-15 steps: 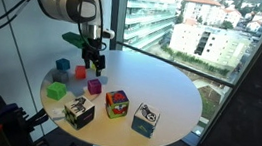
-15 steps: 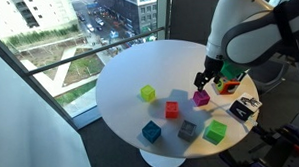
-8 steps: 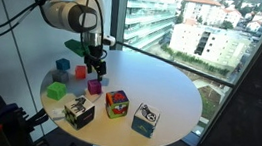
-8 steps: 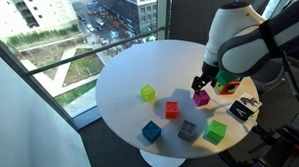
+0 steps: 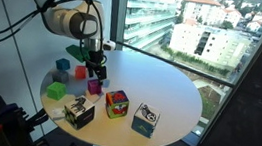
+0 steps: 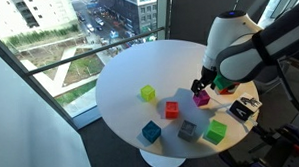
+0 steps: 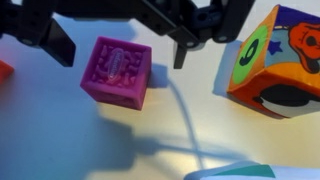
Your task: Pick up the pink block and put it on the orange block
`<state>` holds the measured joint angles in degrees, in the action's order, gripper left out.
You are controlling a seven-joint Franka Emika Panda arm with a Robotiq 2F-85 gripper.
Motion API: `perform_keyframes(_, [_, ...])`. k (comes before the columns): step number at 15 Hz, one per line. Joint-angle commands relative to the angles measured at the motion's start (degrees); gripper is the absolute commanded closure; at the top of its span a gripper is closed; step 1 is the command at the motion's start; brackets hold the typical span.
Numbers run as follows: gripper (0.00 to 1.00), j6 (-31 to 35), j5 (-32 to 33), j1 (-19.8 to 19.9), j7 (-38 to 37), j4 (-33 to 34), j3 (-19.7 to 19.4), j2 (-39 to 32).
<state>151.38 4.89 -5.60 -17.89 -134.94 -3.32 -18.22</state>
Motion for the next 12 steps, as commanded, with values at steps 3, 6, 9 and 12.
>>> perform_keyframes(3, [0.00, 1.4, 1.4, -1.6, -2.4, 1.3, -1.6, -2.2])
perform_keyframes(6, [0.00, 1.9, 1.3, -2.0, -2.6, 1.4, -1.9, -2.9])
perform_keyframes(9, [0.25, 2.4, 1.4, -2.5, -2.8, 1.5, -2.2, -3.5])
perform_keyframes(12, [0.44, 2.5, 1.5, -3.2, -3.0, 1.7, -2.6, -3.9])
